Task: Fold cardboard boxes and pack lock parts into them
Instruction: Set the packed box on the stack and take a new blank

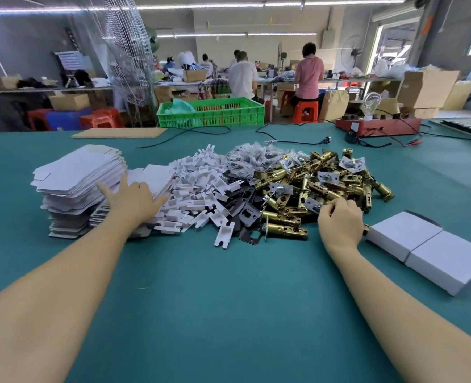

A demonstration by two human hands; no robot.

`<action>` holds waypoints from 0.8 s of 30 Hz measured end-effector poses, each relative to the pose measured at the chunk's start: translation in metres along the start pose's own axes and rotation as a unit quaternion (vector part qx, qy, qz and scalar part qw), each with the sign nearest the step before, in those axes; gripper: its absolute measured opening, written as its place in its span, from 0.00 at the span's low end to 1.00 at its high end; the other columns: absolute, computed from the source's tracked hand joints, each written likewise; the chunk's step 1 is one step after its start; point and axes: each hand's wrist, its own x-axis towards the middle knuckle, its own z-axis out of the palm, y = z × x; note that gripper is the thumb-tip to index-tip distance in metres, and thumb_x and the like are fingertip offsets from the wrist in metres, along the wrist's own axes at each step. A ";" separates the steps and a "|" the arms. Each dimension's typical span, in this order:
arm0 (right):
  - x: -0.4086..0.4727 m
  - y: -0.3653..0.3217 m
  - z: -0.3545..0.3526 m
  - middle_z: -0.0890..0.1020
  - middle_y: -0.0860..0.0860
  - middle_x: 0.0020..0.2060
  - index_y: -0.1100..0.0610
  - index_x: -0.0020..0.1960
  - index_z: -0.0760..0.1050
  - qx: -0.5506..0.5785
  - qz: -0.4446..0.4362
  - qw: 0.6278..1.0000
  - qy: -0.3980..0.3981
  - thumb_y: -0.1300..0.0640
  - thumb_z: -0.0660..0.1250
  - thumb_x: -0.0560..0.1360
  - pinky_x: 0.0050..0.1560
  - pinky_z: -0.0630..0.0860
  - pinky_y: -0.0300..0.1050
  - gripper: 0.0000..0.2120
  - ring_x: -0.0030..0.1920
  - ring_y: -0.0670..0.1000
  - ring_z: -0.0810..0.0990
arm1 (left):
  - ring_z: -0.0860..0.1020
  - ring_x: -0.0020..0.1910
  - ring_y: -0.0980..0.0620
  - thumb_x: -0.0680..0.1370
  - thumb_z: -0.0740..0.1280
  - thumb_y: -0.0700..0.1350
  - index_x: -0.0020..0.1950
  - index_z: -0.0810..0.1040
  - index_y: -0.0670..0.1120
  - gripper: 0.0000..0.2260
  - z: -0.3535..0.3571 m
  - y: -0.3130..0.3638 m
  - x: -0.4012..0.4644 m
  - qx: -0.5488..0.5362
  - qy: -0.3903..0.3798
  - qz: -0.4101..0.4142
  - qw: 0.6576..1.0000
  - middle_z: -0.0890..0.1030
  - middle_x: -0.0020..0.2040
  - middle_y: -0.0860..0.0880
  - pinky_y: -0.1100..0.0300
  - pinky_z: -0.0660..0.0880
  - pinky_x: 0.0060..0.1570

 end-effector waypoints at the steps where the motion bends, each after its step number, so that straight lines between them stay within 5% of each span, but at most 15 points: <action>1: 0.000 0.000 0.000 0.77 0.61 0.46 0.66 0.49 0.77 0.000 0.002 1.000 -0.001 0.61 0.59 0.78 0.42 0.63 0.45 0.10 0.51 0.62 0.72 | 0.51 0.79 0.45 0.79 0.47 0.68 0.71 0.70 0.45 0.34 0.001 0.001 -0.002 0.011 0.011 -0.002 1.000 0.72 0.71 0.47 0.26 0.45 0.68; 5: 0.000 0.000 0.000 0.77 0.61 0.45 0.66 0.48 0.76 0.005 0.001 1.000 -0.001 0.61 0.59 0.78 0.42 0.63 0.45 0.10 0.51 0.61 0.72 | 0.68 0.69 0.43 0.83 0.47 0.61 0.65 0.74 0.47 0.25 -0.001 0.006 -0.006 0.059 0.048 -0.001 0.997 0.74 0.66 0.44 0.29 0.48 0.71; 8: -0.001 0.000 0.000 0.77 0.61 0.45 0.66 0.48 0.76 0.003 0.003 1.000 -0.003 0.60 0.59 0.78 0.42 0.63 0.45 0.10 0.51 0.61 0.72 | 0.72 0.64 0.41 0.85 0.49 0.53 0.60 0.76 0.46 0.19 -0.007 0.008 -0.003 -0.010 0.034 -0.029 0.999 0.74 0.65 0.41 0.29 0.48 0.71; 11: -0.001 0.000 0.000 0.77 0.61 0.45 0.66 0.47 0.76 0.002 0.002 1.000 0.000 0.61 0.59 0.78 0.43 0.63 0.45 0.10 0.51 0.61 0.72 | 0.77 0.55 0.40 0.82 0.54 0.39 0.50 0.75 0.44 0.10 -0.015 0.006 -0.002 -0.036 0.044 -0.022 0.998 0.79 0.48 0.43 0.29 0.49 0.71; 14: -0.001 -0.001 -0.001 0.77 0.61 0.44 0.66 0.47 0.76 0.003 0.000 1.000 0.003 0.61 0.60 0.77 0.42 0.63 0.45 0.10 0.50 0.61 0.72 | 0.80 0.46 0.41 0.77 0.58 0.34 0.59 0.75 0.40 0.12 -0.025 0.007 -0.012 -0.005 0.138 -0.031 0.990 0.82 0.44 0.43 0.37 0.52 0.73; 17: -0.001 -0.001 -0.001 0.77 0.60 0.45 0.65 0.47 0.77 0.006 0.002 1.000 0.005 0.61 0.60 0.77 0.42 0.63 0.45 0.09 0.50 0.60 0.72 | 0.79 0.35 0.39 0.79 0.60 0.32 0.52 0.78 0.32 0.08 -0.028 0.024 -0.034 -0.088 0.328 0.010 0.941 0.82 0.37 0.35 0.35 0.63 0.67; 20: -0.004 -0.002 -0.004 0.77 0.60 0.46 0.64 0.48 0.77 0.019 0.006 1.000 0.024 0.61 0.62 0.77 0.41 0.64 0.45 0.08 0.49 0.60 0.73 | 0.79 0.29 0.43 0.75 0.61 0.29 0.43 0.81 0.35 0.09 -0.020 0.059 -0.076 -0.139 0.487 0.102 0.856 0.81 0.32 0.39 0.38 0.76 0.56; 24: -0.014 -0.011 -0.013 0.77 0.62 0.43 0.66 0.47 0.76 0.040 -0.049 0.995 0.077 0.63 0.65 0.75 0.41 0.67 0.48 0.05 0.45 0.62 0.74 | 0.83 0.39 0.49 0.75 0.66 0.35 0.45 0.83 0.41 0.06 0.012 0.112 -0.132 -0.121 0.533 0.224 0.807 0.84 0.40 0.47 0.47 0.79 0.54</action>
